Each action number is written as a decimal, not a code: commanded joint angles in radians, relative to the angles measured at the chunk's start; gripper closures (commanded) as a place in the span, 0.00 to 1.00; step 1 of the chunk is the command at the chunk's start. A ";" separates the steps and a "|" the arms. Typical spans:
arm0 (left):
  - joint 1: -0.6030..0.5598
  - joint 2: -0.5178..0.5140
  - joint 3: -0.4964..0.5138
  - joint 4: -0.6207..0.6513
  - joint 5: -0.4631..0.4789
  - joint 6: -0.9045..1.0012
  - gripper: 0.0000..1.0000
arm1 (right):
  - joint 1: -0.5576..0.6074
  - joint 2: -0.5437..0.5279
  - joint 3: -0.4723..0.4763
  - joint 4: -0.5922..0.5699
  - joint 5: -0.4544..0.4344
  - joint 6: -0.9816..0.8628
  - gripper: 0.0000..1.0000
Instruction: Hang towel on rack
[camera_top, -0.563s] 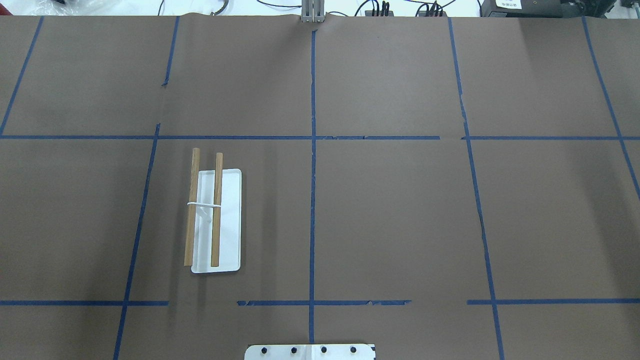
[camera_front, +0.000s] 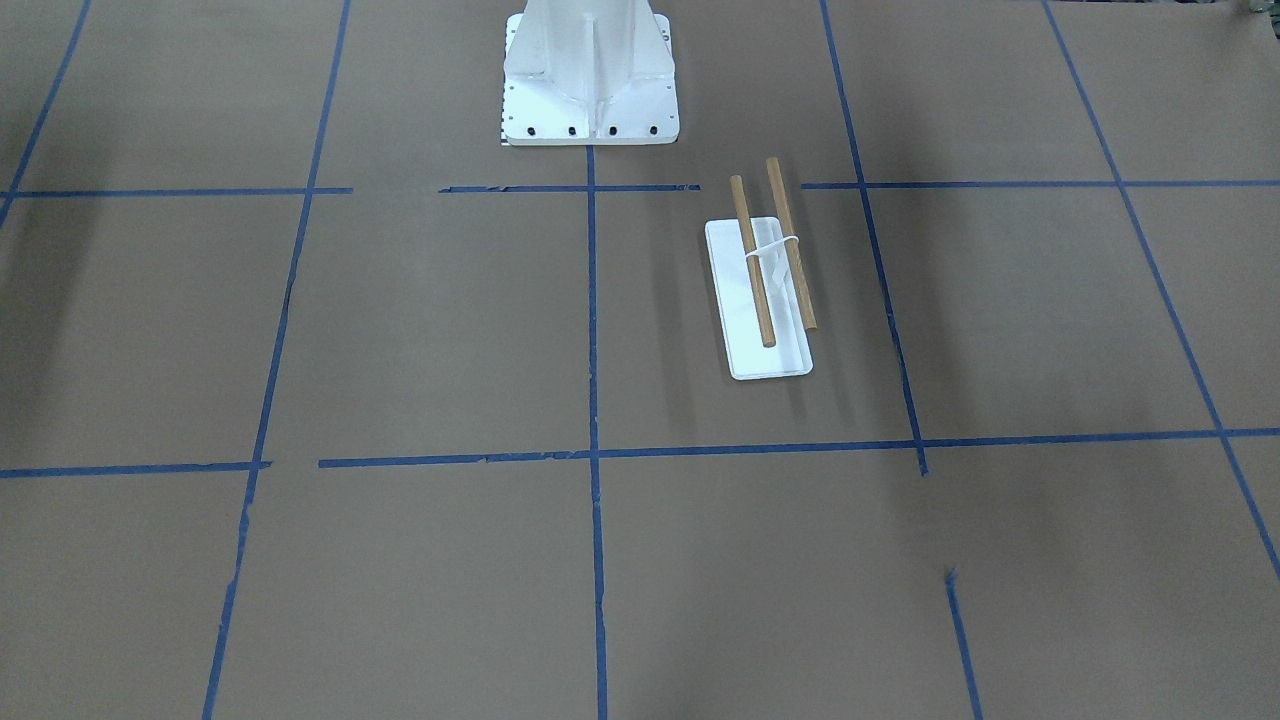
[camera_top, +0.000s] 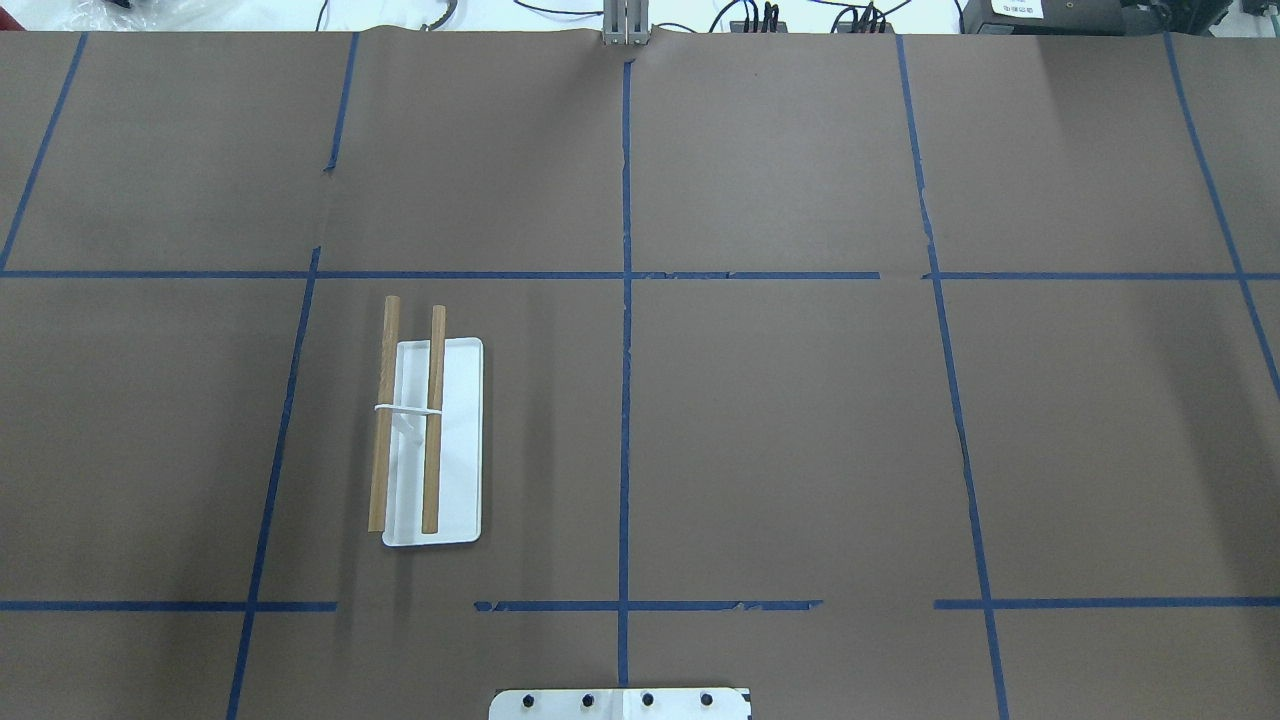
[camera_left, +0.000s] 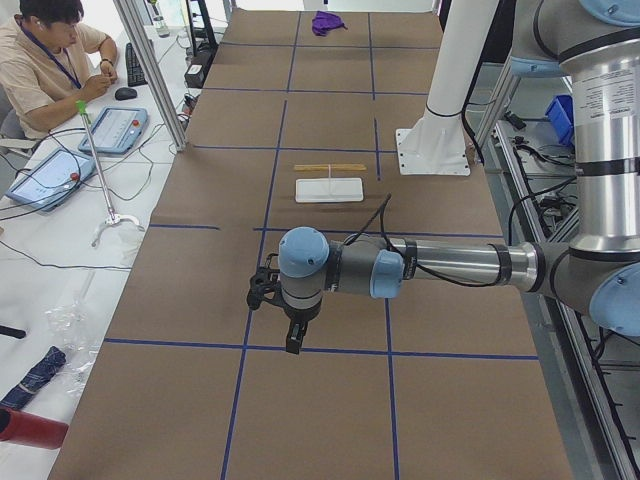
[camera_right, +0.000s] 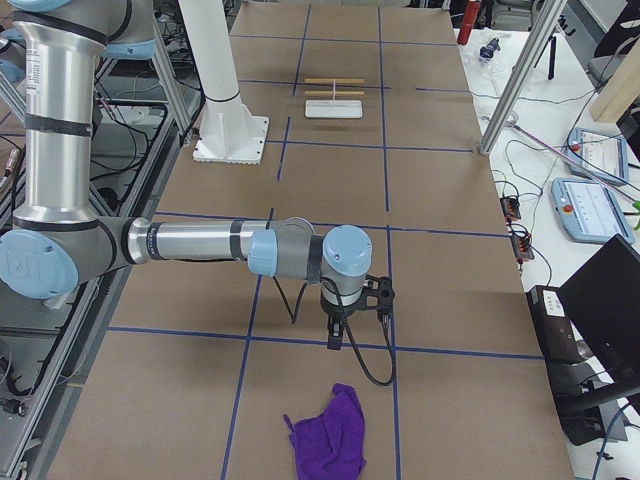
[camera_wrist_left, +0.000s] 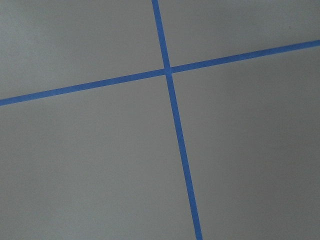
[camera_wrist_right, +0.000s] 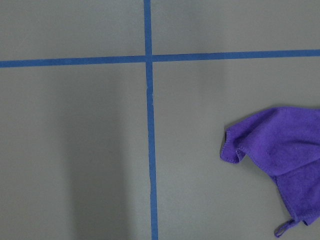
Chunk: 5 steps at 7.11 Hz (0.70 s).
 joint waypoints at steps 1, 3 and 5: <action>0.001 -0.003 -0.019 -0.002 0.004 -0.002 0.00 | 0.000 0.008 0.001 0.000 0.003 -0.001 0.00; 0.001 -0.017 -0.048 -0.006 0.001 0.004 0.00 | 0.000 0.008 0.010 0.003 0.002 -0.015 0.00; 0.002 -0.043 -0.047 -0.103 0.000 -0.003 0.00 | -0.002 0.023 0.072 0.032 0.016 -0.015 0.00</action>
